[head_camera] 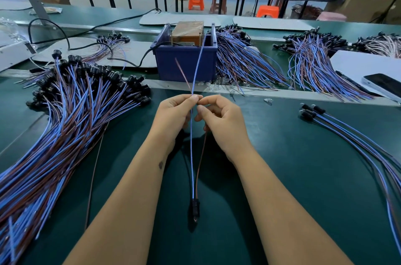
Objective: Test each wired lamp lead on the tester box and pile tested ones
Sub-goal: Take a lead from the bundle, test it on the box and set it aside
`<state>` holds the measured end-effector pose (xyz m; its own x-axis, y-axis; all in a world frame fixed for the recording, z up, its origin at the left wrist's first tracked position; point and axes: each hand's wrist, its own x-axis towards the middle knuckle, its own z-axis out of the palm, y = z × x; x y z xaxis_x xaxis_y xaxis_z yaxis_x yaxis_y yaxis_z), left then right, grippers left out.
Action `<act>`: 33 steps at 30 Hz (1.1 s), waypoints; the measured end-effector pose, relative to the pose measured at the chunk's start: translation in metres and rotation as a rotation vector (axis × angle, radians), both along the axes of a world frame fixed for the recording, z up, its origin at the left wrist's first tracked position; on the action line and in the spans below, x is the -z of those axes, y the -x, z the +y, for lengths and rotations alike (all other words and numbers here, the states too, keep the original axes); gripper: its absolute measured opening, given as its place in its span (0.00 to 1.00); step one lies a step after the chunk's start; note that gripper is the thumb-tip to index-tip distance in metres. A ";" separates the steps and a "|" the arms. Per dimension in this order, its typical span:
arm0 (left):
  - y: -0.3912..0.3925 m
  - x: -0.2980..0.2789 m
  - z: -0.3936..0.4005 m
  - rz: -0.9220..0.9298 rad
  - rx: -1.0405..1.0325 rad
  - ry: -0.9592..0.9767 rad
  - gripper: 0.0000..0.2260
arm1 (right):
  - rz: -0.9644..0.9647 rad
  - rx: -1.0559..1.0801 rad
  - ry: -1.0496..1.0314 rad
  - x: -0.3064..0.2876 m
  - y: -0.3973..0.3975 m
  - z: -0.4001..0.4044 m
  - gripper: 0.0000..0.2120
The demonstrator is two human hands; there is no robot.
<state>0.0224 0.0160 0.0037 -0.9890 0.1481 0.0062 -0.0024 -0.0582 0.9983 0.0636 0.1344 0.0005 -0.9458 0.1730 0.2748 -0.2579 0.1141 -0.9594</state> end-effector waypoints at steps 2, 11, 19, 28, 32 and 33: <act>0.002 0.000 -0.001 -0.027 -0.041 -0.065 0.10 | -0.013 -0.012 0.017 0.000 0.000 0.000 0.09; 0.007 -0.003 -0.002 -0.133 -0.079 -0.463 0.09 | -0.048 -0.137 -0.019 0.001 0.001 0.001 0.24; 0.007 0.003 0.000 -0.043 -0.183 -0.335 0.06 | -0.024 0.097 0.600 -0.001 0.008 0.018 0.08; -0.022 0.014 0.024 0.637 0.171 0.636 0.04 | -0.052 0.449 0.289 0.009 0.018 0.042 0.14; -0.048 0.009 0.043 0.887 0.324 0.827 0.02 | -0.128 0.378 0.091 0.007 0.018 0.052 0.13; -0.053 0.009 0.048 0.892 0.363 0.814 0.04 | -0.154 0.365 -0.012 0.006 0.015 0.060 0.12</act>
<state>0.0758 0.0643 -0.0050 -0.5892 0.6847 0.4290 0.8028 0.4359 0.4069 0.0483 0.1942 -0.0058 -0.8530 0.5031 0.1389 -0.0516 0.1836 -0.9817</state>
